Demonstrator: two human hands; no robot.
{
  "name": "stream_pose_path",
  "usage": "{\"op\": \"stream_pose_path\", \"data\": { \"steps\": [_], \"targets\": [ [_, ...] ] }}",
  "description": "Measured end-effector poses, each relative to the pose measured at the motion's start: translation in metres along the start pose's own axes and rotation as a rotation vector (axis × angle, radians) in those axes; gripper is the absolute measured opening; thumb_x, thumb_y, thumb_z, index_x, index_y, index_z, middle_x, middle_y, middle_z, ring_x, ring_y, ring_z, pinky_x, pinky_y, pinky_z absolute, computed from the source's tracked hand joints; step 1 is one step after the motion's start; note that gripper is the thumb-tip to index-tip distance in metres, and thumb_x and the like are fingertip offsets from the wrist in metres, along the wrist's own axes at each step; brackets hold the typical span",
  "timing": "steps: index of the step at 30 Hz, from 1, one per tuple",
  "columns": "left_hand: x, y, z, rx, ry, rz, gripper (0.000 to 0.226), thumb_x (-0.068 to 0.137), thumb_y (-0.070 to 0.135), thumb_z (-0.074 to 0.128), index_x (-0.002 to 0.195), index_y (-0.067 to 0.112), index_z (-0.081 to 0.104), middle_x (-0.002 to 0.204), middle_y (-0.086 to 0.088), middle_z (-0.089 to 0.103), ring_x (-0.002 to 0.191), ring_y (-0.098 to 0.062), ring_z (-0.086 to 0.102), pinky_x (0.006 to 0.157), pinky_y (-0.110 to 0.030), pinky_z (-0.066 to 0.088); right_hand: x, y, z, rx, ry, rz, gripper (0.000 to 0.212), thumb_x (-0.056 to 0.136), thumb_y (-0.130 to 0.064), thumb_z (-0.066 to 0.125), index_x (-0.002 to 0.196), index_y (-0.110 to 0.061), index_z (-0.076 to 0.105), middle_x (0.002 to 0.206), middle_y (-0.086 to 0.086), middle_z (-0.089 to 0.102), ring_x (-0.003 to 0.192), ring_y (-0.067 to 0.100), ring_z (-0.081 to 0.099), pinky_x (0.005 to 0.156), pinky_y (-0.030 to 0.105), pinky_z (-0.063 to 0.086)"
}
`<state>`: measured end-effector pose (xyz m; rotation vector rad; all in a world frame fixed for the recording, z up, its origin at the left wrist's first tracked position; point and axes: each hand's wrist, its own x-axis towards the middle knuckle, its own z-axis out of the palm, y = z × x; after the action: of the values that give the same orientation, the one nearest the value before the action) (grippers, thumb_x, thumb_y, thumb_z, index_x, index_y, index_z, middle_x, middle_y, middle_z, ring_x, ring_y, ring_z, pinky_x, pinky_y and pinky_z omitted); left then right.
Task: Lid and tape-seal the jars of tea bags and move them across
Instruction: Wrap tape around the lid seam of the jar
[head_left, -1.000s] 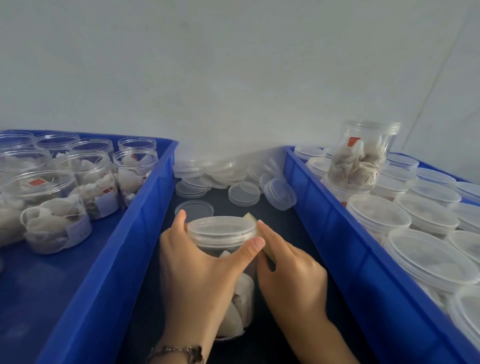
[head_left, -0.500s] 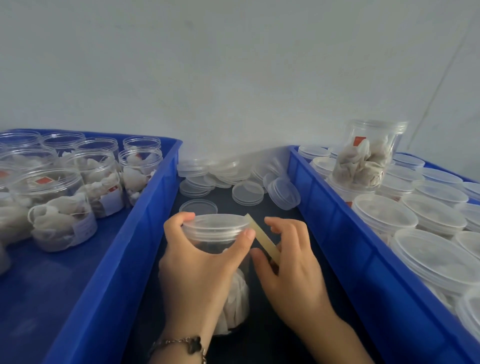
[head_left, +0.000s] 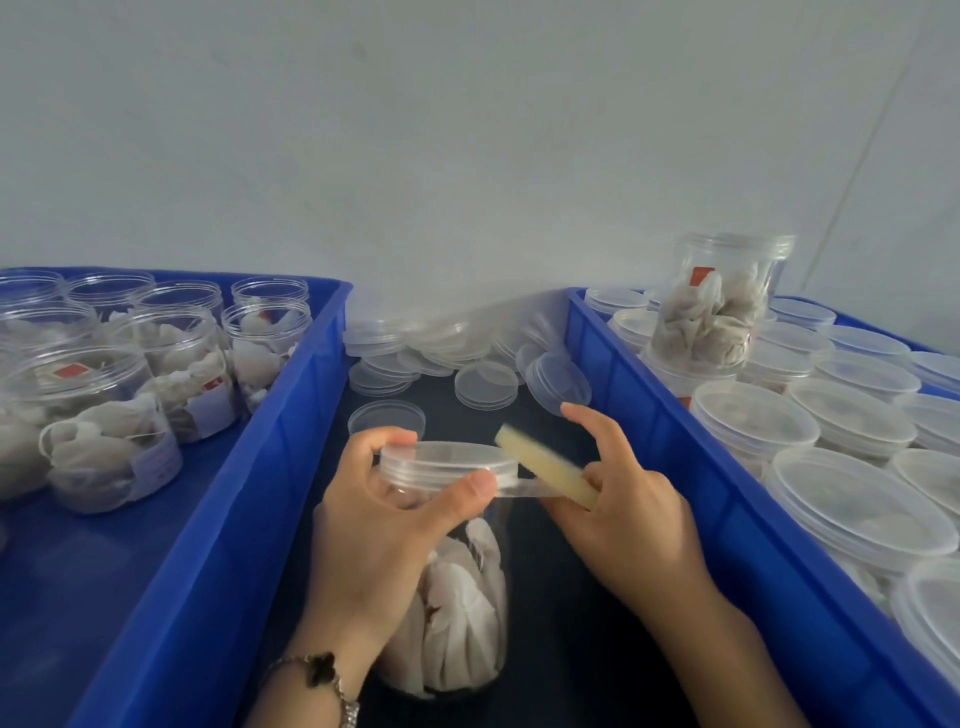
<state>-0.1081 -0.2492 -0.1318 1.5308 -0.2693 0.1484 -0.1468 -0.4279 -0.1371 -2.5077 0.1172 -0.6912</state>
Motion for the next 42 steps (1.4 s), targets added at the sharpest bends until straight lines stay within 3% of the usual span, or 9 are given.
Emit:
{"op": "stream_pose_path", "data": {
  "steps": [4,6,12,15,20,25,30,35,42],
  "targets": [
    [0.003,-0.002,-0.006,0.021,0.035,0.008,0.072,0.036,0.057,0.071,0.100,0.029,0.053,0.079,0.032,0.065,0.067,0.005,0.066,0.058,-0.020,0.051,-0.005,-0.008,-0.004,0.079,-0.064,0.003,0.079,0.060,-0.079,0.045,0.129,-0.056,0.014,0.065,-0.028,0.055,0.064,-0.006,0.054,0.060,0.019,0.038],
    [0.006,-0.004,-0.010,0.031,0.064,0.005,0.069,0.036,0.058,0.071,0.098,0.032,0.053,0.079,0.034,0.064,0.069,0.006,0.065,0.061,-0.022,0.049,-0.007,-0.011,-0.006,0.102,-0.083,-0.004,0.080,0.058,-0.086,0.036,0.129,-0.061,0.008,0.059,-0.023,0.051,0.062,-0.007,0.051,0.065,0.018,0.037],
    [0.006,-0.003,-0.009,0.062,0.083,0.027,0.072,0.036,0.058,0.071,0.099,0.030,0.053,0.078,0.035,0.063,0.067,0.006,0.065,0.062,-0.025,0.048,-0.006,-0.009,-0.006,0.106,-0.056,0.010,0.064,0.071,-0.072,0.042,0.126,-0.061,0.012,0.056,-0.015,0.048,0.056,-0.001,0.050,0.062,0.020,0.037],
    [0.004,-0.003,-0.008,0.099,0.078,0.059,0.074,0.034,0.063,0.076,0.096,0.032,0.052,0.083,0.040,0.060,0.070,0.011,0.062,0.054,-0.014,0.047,-0.005,-0.007,-0.003,0.166,-0.031,0.072,0.061,0.068,-0.072,0.047,0.123,-0.064,0.022,0.058,-0.012,0.054,0.060,0.002,0.055,0.065,0.022,0.044],
    [0.004,-0.006,-0.009,0.176,0.096,0.100,0.073,0.030,0.068,0.070,0.092,0.038,0.046,0.089,0.017,0.060,0.078,0.010,0.058,0.060,-0.017,0.045,-0.003,-0.003,0.001,0.203,-0.059,0.169,0.062,0.062,-0.078,0.045,0.121,-0.061,0.035,0.066,-0.009,0.059,0.067,0.005,0.058,0.065,0.024,0.044],
    [0.004,-0.011,-0.007,0.192,0.118,0.146,0.074,0.032,0.067,0.070,0.094,0.037,0.044,0.094,0.012,0.058,0.082,-0.004,0.061,0.064,-0.024,0.049,-0.001,0.000,0.000,0.213,-0.133,0.151,0.072,0.057,-0.090,0.037,0.123,-0.064,0.034,0.068,-0.011,0.056,0.069,0.003,0.057,0.063,0.022,0.041],
    [-0.002,-0.012,0.004,0.222,0.119,0.205,0.064,0.036,0.067,0.069,0.094,0.048,0.047,0.097,0.043,0.053,0.088,0.019,0.054,0.064,-0.002,0.043,0.001,-0.006,0.004,0.205,-0.050,0.204,0.077,0.052,-0.091,0.035,0.120,-0.058,0.046,0.069,-0.019,0.056,0.074,0.001,0.057,0.065,0.022,0.043],
    [-0.011,-0.016,0.019,0.205,0.242,0.218,0.062,0.036,0.065,0.070,0.089,0.042,0.047,0.091,0.023,0.059,0.086,0.016,0.054,0.063,0.000,0.040,-0.001,-0.015,0.007,0.226,0.049,0.232,0.046,0.065,-0.073,0.052,0.105,-0.052,0.063,0.096,-0.033,0.065,0.094,-0.005,0.060,0.084,0.029,0.051],
    [-0.015,-0.022,0.027,0.195,0.343,0.217,0.063,0.033,0.066,0.067,0.087,0.044,0.045,0.093,0.025,0.055,0.084,0.016,0.054,0.063,-0.004,0.040,0.001,-0.023,0.011,0.249,0.107,0.194,0.033,0.072,-0.063,0.056,0.097,-0.045,0.069,0.081,-0.026,0.068,0.081,0.001,0.064,0.076,0.037,0.054]
  ]
}}
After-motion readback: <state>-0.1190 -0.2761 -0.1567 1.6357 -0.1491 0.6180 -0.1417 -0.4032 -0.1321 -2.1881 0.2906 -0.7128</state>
